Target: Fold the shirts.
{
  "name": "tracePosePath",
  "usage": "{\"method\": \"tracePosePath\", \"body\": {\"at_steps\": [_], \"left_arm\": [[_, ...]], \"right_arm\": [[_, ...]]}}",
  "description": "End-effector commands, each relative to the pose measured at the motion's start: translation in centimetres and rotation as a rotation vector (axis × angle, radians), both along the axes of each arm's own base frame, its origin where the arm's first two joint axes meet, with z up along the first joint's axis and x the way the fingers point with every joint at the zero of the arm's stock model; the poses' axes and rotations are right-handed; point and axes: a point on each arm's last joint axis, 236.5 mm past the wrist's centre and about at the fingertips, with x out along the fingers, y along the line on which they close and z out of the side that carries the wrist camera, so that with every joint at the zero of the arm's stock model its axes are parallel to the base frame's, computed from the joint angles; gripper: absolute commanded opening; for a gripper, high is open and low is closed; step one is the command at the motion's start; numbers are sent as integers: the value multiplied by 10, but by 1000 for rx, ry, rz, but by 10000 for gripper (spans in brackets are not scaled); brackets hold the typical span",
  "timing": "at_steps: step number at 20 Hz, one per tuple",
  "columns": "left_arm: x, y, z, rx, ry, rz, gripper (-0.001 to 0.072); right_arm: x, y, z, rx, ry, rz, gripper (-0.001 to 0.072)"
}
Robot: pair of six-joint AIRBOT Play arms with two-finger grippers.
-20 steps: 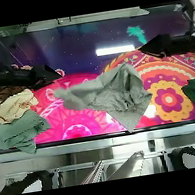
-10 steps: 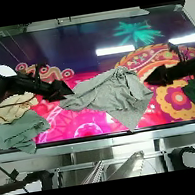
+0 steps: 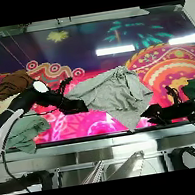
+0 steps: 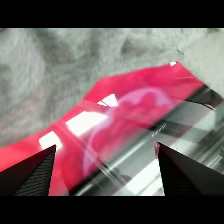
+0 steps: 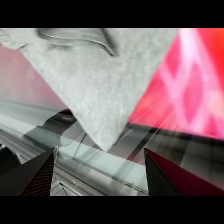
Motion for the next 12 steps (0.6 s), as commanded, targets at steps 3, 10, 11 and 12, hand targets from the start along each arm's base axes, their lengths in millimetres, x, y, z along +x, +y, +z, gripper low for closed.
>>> {"method": "tracePosePath", "body": {"at_steps": [3, 10, 11, 12], "left_arm": [[36, -12, -22, 19, -35, 5, 714], [68, -16, -4, -8, -70, 2, 404], [70, -16, -2, -10, -77, 2, 259], [71, -16, -2, -11, -79, 3, 100]], "right_arm": [[2, 2, -24, -49, 8, -62, 613], [26, 56, -42, 37, -21, -70, 458], [30, 66, -41, 70, -28, -77, 454], [36, 75, -39, 101, -48, -82, 267]]}}
